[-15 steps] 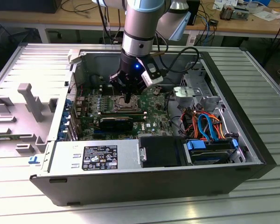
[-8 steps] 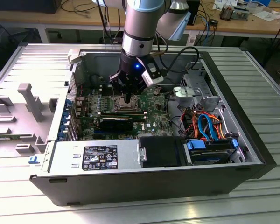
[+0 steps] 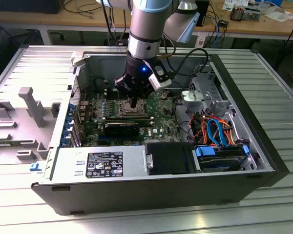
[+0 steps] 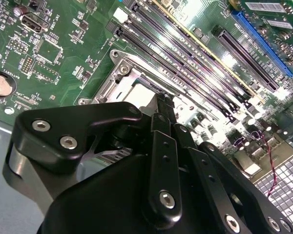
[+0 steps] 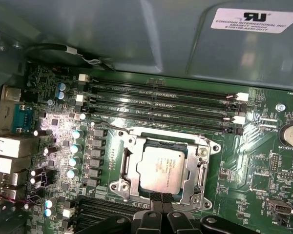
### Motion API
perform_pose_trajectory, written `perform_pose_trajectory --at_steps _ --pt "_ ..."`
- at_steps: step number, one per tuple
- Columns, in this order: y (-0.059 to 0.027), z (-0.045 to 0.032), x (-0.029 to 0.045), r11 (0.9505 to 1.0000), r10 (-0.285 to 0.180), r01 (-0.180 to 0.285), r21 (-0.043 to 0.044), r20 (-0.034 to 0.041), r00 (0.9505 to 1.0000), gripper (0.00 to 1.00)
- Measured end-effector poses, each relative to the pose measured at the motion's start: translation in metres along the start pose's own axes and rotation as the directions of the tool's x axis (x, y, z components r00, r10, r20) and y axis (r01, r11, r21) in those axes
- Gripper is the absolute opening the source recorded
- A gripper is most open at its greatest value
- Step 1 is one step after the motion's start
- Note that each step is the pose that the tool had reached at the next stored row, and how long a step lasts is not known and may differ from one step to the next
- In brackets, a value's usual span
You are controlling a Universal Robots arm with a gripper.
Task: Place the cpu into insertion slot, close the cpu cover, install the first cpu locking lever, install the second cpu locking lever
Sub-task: 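Install the first cpu locking lever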
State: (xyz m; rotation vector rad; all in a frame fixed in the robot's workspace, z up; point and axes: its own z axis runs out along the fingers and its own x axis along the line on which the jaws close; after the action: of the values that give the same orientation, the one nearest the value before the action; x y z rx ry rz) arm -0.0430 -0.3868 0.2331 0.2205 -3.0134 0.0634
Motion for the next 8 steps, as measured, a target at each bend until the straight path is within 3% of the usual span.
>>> perform_pose_trajectory --at_steps 8 --pt "0.0 0.0 0.0 0.9999 -0.015 0.015 0.0019 0.0005 0.9999 0.11"
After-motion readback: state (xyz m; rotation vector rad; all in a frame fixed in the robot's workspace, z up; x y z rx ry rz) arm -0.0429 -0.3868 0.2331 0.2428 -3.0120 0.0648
